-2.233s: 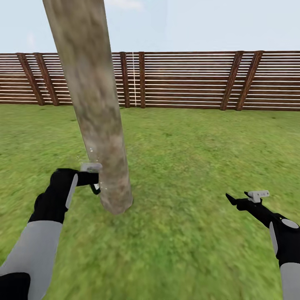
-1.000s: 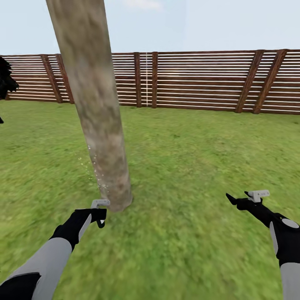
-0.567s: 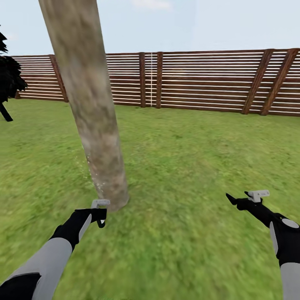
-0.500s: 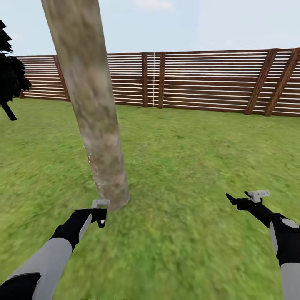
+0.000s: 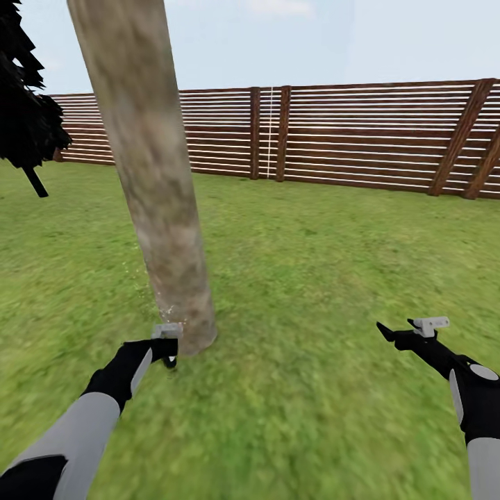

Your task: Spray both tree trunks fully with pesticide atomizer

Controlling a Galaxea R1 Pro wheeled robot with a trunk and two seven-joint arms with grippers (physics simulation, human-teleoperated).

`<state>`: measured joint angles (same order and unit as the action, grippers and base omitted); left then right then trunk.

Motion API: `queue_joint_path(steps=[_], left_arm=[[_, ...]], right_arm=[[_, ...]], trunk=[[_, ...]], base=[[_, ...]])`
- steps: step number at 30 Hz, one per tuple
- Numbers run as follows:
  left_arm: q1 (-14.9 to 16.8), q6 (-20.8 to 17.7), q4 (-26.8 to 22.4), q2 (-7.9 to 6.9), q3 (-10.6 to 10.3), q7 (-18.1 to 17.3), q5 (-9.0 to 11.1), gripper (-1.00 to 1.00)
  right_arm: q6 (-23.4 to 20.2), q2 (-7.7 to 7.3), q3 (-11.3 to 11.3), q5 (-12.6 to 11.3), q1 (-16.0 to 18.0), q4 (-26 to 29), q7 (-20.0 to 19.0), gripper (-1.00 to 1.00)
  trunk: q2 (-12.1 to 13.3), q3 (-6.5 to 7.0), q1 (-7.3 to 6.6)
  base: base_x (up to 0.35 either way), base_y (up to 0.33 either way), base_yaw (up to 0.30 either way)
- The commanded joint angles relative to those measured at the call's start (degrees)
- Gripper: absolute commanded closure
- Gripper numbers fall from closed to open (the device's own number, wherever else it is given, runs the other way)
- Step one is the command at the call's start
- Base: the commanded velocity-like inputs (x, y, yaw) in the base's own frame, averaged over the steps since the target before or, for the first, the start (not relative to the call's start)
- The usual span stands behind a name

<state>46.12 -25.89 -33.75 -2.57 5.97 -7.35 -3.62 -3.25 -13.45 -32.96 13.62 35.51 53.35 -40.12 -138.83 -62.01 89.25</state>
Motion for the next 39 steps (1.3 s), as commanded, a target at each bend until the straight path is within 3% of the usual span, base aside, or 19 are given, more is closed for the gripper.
queue_joint_path(steps=[1,3,5,6,9,11,15,18,21,28,30,33,35,39], left_arm=[[0.19,-1.42,-2.51,-0.05,-0.04,-0.02,-0.01,1.0],[0.7,-10.4,-9.25,-0.08,-0.07,-0.19,0.01,1.0],[1.37,-22.72,-21.85,0.04,-0.16,-0.51,0.08,1.0],[2.29,-27.61,-25.4,-0.06,-0.21,-0.68,0.09,1.0],[7.01,-32.07,-28.19,-0.36,-0.25,-0.89,0.06,1.0],[10.24,-32.63,-27.81,-0.37,-0.25,-0.91,0.02,1.0],[17.84,-32.89,-22.51,-0.71,-0.2,-0.91,0.01,1.0],[19.1,-32.9,-21.02,-0.64,-0.24,-0.91,0.01,1.0],[17.78,-32.78,-20.73,-0.71,-0.24,-0.87,0.01,1.0],[6.74,-31.26,-20.54,-0.01,-0.34,-0.91,0.01,1.0],[4.67,-27.64,-15.33,0.02,-0.33,-0.97,0.09,1.0],[4.35,-15.87,-3.39,0.04,-0.06,-0.57,0.1,1.0],[4.32,-9.71,1.16,0.25,0.07,-0.04,0.04,1.0],[4.11,-7.95,1.99,0.28,0.0,-0.02,0.02,1.0]], right_arm=[[0.0,0.0,0.0,0.0,0.0,0.0,-0.01,-1.0],[0.01,0.0,0.0,0.0,0.0,0.0,0.03,-1.0],[0.03,0.0,0.0,0.0,0.0,0.0,0.04,-1.0],[0.03,0.0,-0.14,0.0,0.0,0.0,0.05,-1.0],[0.0,0.0,-0.4,0.0,0.0,0.0,0.0,-1.0],[0.0,0.0,-0.43,0.0,0.0,0.0,0.0,-1.0],[0.04,-0.24,-0.44,0.0,0.0,0.0,0.02,-1.0],[0.06,-0.34,-0.44,0.0,0.0,0.0,-0.01,-1.0],[0.07,-0.35,-0.44,0.0,0.0,0.0,0.02,-1.0],[0.08,-0.35,-0.38,0.0,0.0,0.0,-0.04,-1.0],[0.09,-0.35,-0.36,0.0,0.0,0.0,-0.04,-1.0],[0.06,-0.35,-0.36,0.0,0.0,0.0,-0.04,-1.0],[0.11,-0.32,-0.3,0.0,0.0,0.0,-0.04,-1.0],[0.15,-0.33,-0.34,0.06,0.0,0.0,-0.03,-1.0]], trunk=[[0.0,-0.01,0.0],[0.0,-0.01,0.0],[0.0,-0.01,0.0],[0.0,-0.01,0.0],[0.0,-0.01,0.0],[0.0,-0.01,0.0],[0.0,-0.01,0.0],[0.0,-0.01,0.0],[0.0,-0.01,0.0],[0.0,-0.01,0.0],[0.0,-0.01,0.0],[0.0,-0.01,0.0],[0.0,-0.01,0.0],[0.0,-0.01,0.0]], base=[[0.004,-0.003,0.0],[0.001,-0.001,0.0],[0.0,0.0,0.0],[0.0,0.0,0.0],[0.0,0.0,0.0],[0.0,0.0,0.0],[0.0,0.0,0.0],[0.0,0.0,0.0],[0.0,0.0,0.0],[0.0,0.0,0.0],[0.0,0.0,0.0],[0.0,0.0,0.0],[0.0,0.0,0.0],[0.0,0.0,0.0]])
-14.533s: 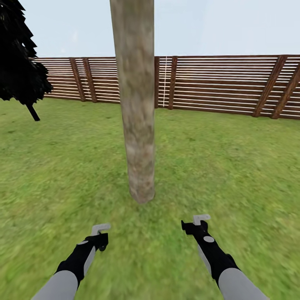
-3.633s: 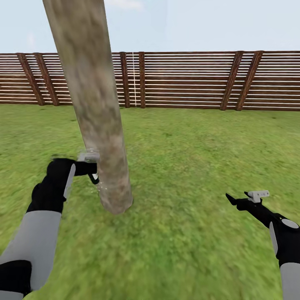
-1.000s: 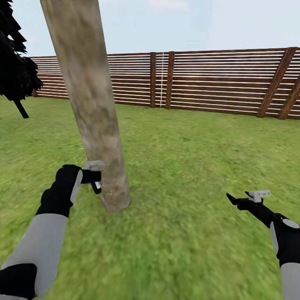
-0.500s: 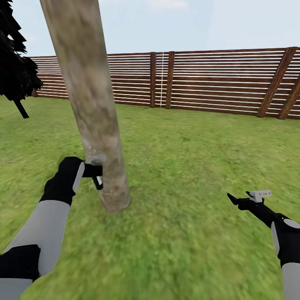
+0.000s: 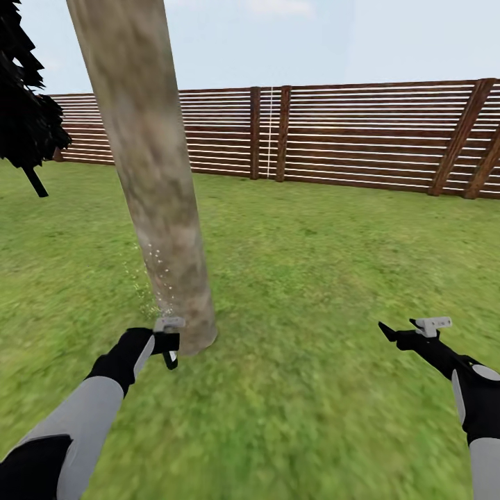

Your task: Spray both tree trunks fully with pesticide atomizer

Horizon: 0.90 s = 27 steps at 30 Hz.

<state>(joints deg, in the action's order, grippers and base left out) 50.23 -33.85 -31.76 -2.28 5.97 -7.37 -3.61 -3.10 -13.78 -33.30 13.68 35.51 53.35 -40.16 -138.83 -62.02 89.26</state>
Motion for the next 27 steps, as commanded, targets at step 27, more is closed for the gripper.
queue_joint_path(steps=[27], left_arm=[[-1.89,0.36,0.01,1.65,-0.08,0.08,2.07,1.0]], right_arm=[[0.04,-1.32,-0.54,0.03,0.0,-0.18,0.07,-1.0]], trunk=[[0.0,0.0,0.0]], base=[[0.07,-0.238,0.149]])
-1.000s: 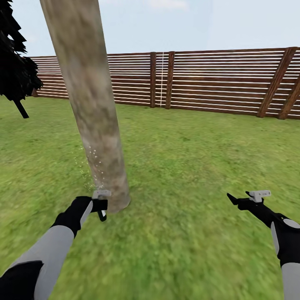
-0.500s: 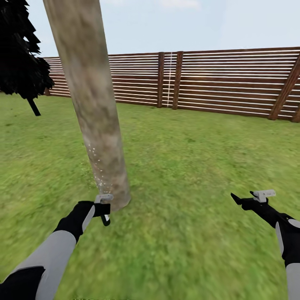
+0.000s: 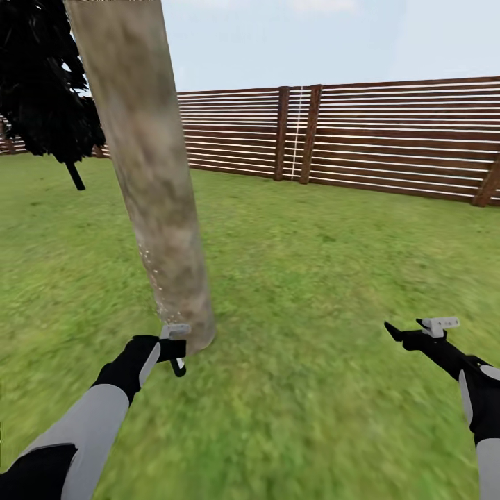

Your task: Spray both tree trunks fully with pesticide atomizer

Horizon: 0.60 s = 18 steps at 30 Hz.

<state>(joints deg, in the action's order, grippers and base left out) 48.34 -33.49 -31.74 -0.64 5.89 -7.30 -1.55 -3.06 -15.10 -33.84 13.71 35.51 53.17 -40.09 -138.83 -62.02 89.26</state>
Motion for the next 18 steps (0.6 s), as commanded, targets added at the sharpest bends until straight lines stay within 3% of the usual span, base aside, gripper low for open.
queue_joint_path(steps=[1,9,18], left_arm=[[0.0,0.0,0.0,0.01,0.0,0.0,-0.02,1.0],[0.0,0.0,-0.04,0.02,0.0,0.0,-0.04,1.0],[0.0,0.0,0.01,0.12,0.0,0.0,0.0,1.0]], right_arm=[[-0.01,0.01,0.0,0.0,0.0,0.0,0.01,-1.0],[0.07,0.07,0.0,0.0,0.0,-0.17,0.01,-1.0],[0.07,0.07,0.02,0.0,0.0,-0.18,0.01,-1.0]], trunk=[[0.0,0.0,0.0],[0.0,0.0,0.0],[0.0,0.0,0.0]], base=[[0.0,-0.274,0.235],[0.004,-0.274,0.271],[0.128,-0.253,0.276]])
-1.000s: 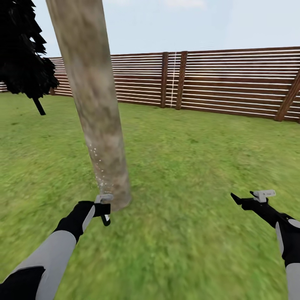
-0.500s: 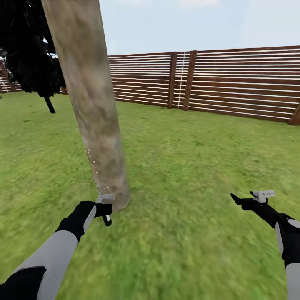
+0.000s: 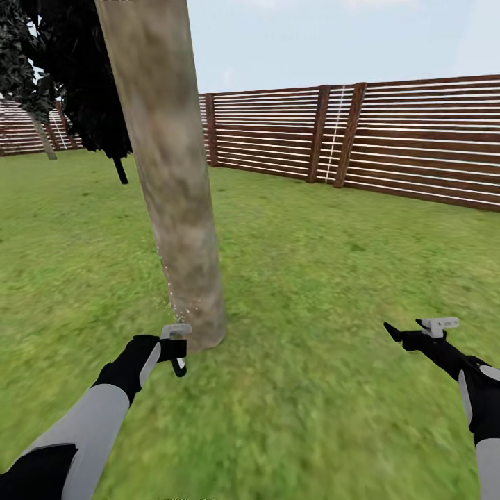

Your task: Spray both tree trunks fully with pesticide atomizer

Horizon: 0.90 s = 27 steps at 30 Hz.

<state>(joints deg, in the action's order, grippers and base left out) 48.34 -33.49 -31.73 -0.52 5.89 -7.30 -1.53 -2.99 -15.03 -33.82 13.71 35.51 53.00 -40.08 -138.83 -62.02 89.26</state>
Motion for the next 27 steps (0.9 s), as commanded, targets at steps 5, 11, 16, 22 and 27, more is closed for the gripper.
queue_joint_path(steps=[5,11,16,22,27], left_arm=[[0.0,0.0,0.08,0.08,0.04,0.01,0.03,1.0],[-0.08,0.08,-0.48,1.18,0.0,-0.11,-0.04,1.0],[0.95,-4.88,-6.77,0.95,-0.51,-0.7,-0.11,1.0],[8.34,-24.48,-21.67,1.18,-0.61,-1.02,0.02,1.0],[17.95,-25.45,-19.5,0.73,-0.54,-1.09,0.01,1.0]], right_arm=[[0.0,0.0,0.01,0.0,0.0,0.0,0.0,-1.0],[0.0,0.0,-0.01,0.0,0.0,0.06,0.0,-1.0],[0.0,-0.09,-0.07,0.0,0.0,0.17,0.0,-1.0],[0.0,-0.1,-0.47,0.0,0.0,0.18,0.0,-1.0],[-0.09,-0.09,-3.7,0.0,0.0,0.26,-0.08,-1.0]], trunk=[[0.0,0.0,0.0],[0.0,0.0,0.0],[0.0,0.0,0.0],[0.0,0.0,0.0],[0.0,0.0,0.0]], base=[[0.002,-0.273,0.276],[0.0,-0.165,0.158],[0.0,-0.003,0.002],[0.0,0.0,0.0],[0.0,0.0,0.0]])
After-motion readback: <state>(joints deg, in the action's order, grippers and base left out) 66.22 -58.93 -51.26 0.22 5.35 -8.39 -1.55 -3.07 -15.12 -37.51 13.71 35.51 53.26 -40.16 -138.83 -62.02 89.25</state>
